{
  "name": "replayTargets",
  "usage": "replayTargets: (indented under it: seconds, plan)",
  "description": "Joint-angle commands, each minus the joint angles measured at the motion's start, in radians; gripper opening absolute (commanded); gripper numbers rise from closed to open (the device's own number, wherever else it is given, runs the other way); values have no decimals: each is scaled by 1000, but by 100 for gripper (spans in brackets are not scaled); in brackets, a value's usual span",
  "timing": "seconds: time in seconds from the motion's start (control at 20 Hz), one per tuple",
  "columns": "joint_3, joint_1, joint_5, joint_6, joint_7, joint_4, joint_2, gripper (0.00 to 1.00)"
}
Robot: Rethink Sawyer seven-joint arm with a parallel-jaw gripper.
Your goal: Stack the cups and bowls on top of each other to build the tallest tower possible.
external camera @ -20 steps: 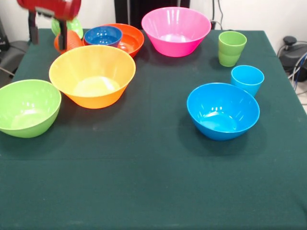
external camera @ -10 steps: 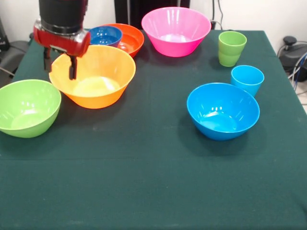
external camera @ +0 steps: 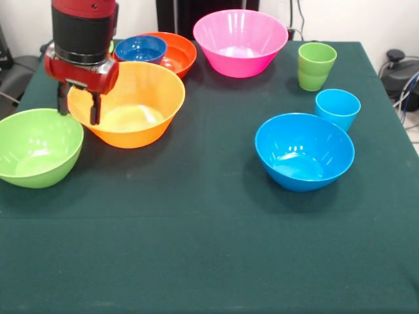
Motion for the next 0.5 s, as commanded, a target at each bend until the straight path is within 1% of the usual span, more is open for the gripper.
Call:
replayTargets:
  seconds: [0.05,0.15,0.35,0.4,0.5]
  plan:
    - [173,-101,-51,-32,-110,25,1,100]
    - [177,-109,-31,3,-96,34,-9,100]
    - [161,-99,-26,76,-86,19,-7,100]
    - [162,-101,-26,84,-87,18,-7,100]
    - [174,-106,-23,63,-71,19,6,100]
